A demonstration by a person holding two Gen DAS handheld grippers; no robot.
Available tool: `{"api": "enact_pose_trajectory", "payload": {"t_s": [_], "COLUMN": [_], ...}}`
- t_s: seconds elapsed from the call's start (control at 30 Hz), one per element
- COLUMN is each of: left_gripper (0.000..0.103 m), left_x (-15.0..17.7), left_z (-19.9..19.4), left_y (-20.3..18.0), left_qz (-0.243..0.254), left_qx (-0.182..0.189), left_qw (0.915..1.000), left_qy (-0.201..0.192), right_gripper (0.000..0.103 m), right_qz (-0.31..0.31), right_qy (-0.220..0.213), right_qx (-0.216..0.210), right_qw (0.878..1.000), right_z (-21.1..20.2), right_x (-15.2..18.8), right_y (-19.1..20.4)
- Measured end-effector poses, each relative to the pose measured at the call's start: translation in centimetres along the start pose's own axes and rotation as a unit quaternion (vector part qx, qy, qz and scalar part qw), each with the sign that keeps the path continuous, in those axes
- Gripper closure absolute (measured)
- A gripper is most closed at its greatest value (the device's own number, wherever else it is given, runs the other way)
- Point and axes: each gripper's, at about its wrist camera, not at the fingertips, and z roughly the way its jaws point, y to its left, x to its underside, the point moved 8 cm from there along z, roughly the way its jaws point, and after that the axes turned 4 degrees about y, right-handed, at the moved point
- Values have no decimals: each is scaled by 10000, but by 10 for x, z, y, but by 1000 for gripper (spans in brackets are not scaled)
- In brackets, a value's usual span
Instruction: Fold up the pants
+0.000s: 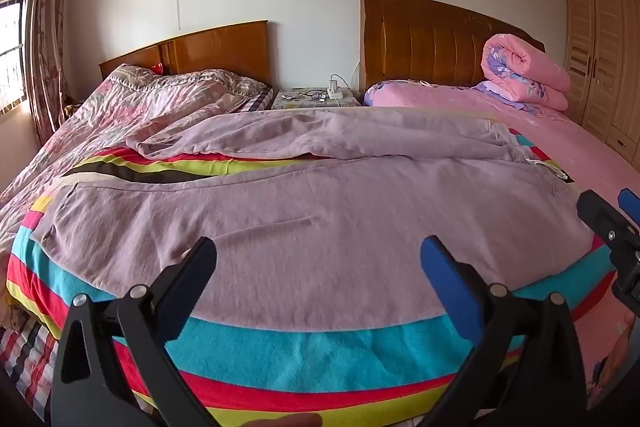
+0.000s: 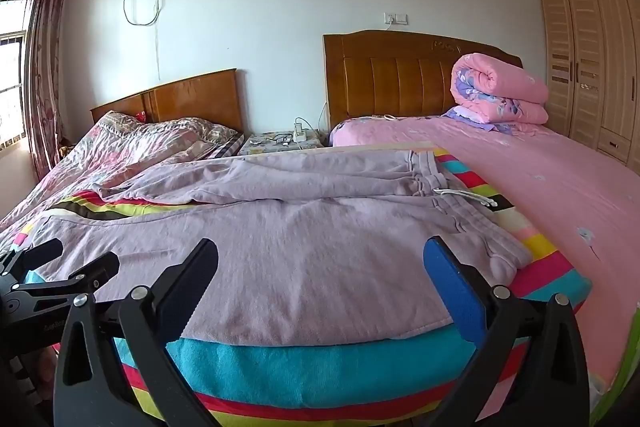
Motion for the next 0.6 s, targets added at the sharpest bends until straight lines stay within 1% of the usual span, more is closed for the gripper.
{"api": "enact_pose_trajectory", "payload": {"t_s": [0.2, 0.23, 0.27, 0.3, 0.5, 0.6], "left_gripper": [1, 1, 1, 1, 1, 1], "left_x": [0, -1, -1, -1, -1, -1], "left_z": [5, 0, 0, 0, 0, 0], "left_y": [1, 2, 2, 3, 4, 4], "left_qz": [-28, -13, -18, -23, 0, -1], "left_qx": [43, 6, 11, 11, -11, -19], "left_qw": [9999, 10000, 10000, 10000, 10000, 10000], "left_qy": [101, 20, 30, 38, 25, 29], "right_gripper": [4, 4, 4, 4, 4, 4], "right_qz": [102, 123, 146, 19, 49, 83], "right_qy": [-52, -53, -58, 67, 64, 115], "right_qx": [44, 55, 57, -47, -61, -90], "right_qw": [9999, 9999, 9999, 10000, 9999, 9999], "right_z": [0, 0, 0, 8, 0, 5], "right_x": [-1, 0, 0, 2, 7, 4], "right_y": [-1, -2, -2, 4, 10, 1]}}
